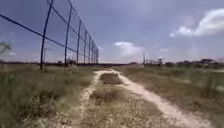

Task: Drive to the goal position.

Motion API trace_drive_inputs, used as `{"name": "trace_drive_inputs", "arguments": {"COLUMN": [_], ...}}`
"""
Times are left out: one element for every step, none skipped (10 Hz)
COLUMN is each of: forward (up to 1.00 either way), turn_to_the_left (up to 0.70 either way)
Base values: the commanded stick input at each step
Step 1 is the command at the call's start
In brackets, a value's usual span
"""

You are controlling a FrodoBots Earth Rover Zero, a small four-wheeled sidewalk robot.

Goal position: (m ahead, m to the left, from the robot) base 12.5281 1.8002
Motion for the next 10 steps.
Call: {"name": "trace_drive_inputs", "arguments": {"forward": [0.5, 0.5, 0.5, 0.5, 0.5, 0.5, 0.5, 0.5, 0.5, 0.5], "turn_to_the_left": [0.0, 0.0, 0.0, 0.0, 0.0, 0.0, 0.0, 0.0, 0.0, 0.0]}}
